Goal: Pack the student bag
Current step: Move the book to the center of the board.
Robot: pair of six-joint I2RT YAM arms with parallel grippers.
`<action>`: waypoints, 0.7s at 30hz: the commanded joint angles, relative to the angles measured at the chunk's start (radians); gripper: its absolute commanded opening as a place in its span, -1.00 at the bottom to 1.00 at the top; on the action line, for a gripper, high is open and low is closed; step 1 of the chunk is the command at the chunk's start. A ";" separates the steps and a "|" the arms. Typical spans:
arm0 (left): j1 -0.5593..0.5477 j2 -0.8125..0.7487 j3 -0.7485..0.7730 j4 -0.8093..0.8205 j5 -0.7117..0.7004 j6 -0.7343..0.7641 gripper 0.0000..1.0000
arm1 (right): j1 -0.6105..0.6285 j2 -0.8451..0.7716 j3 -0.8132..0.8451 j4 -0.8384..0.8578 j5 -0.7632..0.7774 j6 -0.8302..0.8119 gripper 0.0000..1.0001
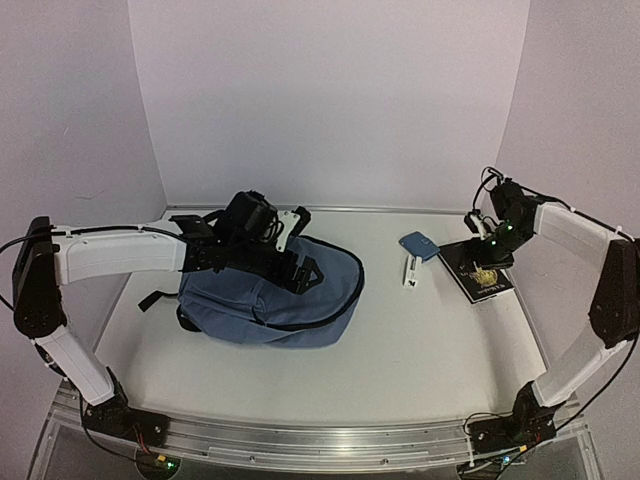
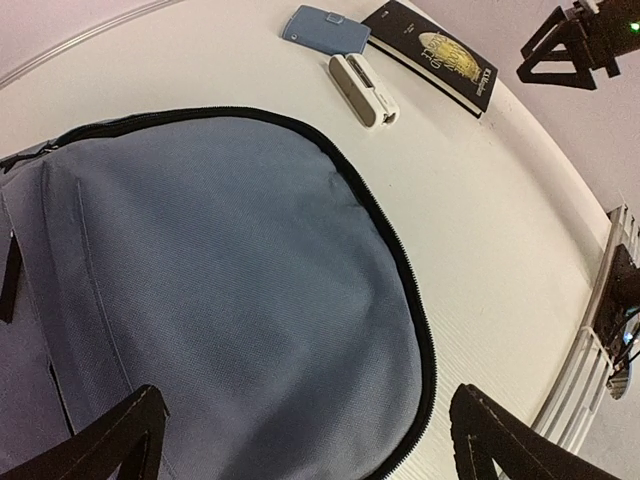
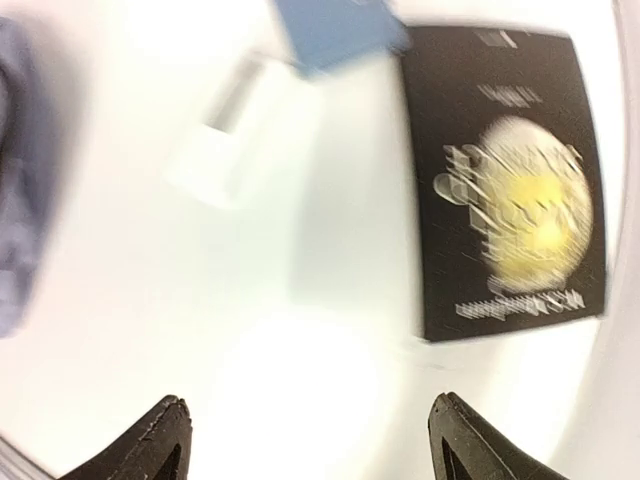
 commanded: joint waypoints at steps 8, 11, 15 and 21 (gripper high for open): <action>-0.017 -0.016 -0.002 0.039 -0.016 -0.020 0.99 | -0.089 0.333 0.287 -0.055 0.171 -0.144 0.74; -0.019 -0.029 -0.018 0.045 -0.018 -0.025 0.99 | -0.117 0.424 0.396 -0.058 0.152 -0.138 0.85; -0.021 -0.044 -0.033 0.045 -0.023 -0.029 0.99 | -0.156 0.539 0.523 -0.072 0.117 -0.117 0.96; -0.023 -0.074 -0.057 0.053 -0.026 -0.038 0.99 | -0.191 0.676 0.655 -0.086 0.084 -0.122 0.97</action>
